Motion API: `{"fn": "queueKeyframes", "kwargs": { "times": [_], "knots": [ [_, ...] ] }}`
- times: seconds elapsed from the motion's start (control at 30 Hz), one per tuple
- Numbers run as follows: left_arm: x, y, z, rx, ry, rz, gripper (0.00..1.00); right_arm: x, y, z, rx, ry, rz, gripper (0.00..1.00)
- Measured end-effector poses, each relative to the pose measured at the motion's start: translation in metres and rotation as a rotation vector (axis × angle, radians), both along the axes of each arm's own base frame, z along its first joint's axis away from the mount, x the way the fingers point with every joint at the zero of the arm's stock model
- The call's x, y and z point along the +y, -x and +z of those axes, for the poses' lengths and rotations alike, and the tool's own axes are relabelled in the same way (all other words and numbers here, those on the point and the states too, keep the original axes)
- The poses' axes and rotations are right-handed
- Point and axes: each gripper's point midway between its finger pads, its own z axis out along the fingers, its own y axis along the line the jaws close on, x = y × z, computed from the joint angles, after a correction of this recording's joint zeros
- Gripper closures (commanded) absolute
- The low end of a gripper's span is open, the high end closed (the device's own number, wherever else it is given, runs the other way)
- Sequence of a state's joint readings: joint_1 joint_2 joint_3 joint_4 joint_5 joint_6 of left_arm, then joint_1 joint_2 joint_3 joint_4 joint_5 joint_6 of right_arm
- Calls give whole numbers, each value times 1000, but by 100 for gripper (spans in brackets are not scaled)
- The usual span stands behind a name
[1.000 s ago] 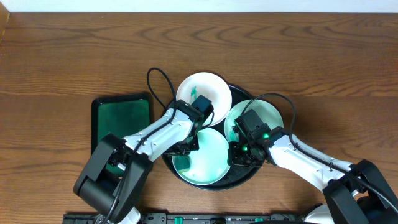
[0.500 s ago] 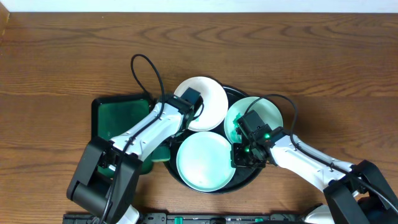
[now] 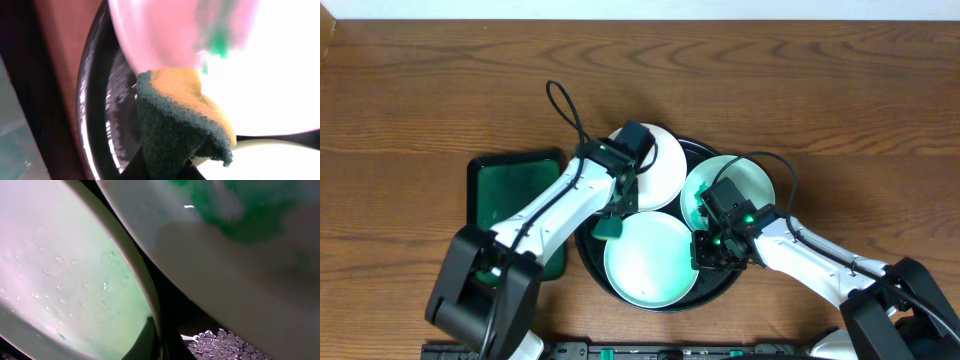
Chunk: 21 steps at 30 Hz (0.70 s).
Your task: Clean dirty plates on tray and stack at the side
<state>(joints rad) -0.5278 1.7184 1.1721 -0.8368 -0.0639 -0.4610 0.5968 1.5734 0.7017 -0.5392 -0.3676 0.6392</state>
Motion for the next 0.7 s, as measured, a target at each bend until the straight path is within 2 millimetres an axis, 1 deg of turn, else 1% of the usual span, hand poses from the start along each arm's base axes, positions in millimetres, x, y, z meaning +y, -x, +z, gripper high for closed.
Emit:
{"fn": "queueKeyframes", "kwargs": {
  "times": [0.07, 0.17, 0.27, 0.37, 0.47, 0.6, 0.7],
  "knots": [
    [-8, -7, 16, -43, 41, -21, 93, 0, 0, 0, 0, 0, 0, 99],
    [-17, -16, 47, -121, 104, -41, 93, 0, 0, 0, 1, 1, 0, 99],
    [-24, -16, 71, -163, 168, -59, 93, 0, 0, 0, 1, 1, 0, 99],
    [-29, -6, 73, -124, 206, -70, 93, 0, 0, 0, 1, 1, 0, 99],
    [-31, 5, 66, -61, 216, -78, 93, 0, 0, 0, 1, 1, 0, 99],
    [-31, 12, 57, -20, 216, -95, 93, 0, 0, 0, 1, 2, -1, 99],
    [-27, 21, 46, 17, 202, -105, 93, -1, 0, 0, 0, 6, -1, 99]
  ]
}}
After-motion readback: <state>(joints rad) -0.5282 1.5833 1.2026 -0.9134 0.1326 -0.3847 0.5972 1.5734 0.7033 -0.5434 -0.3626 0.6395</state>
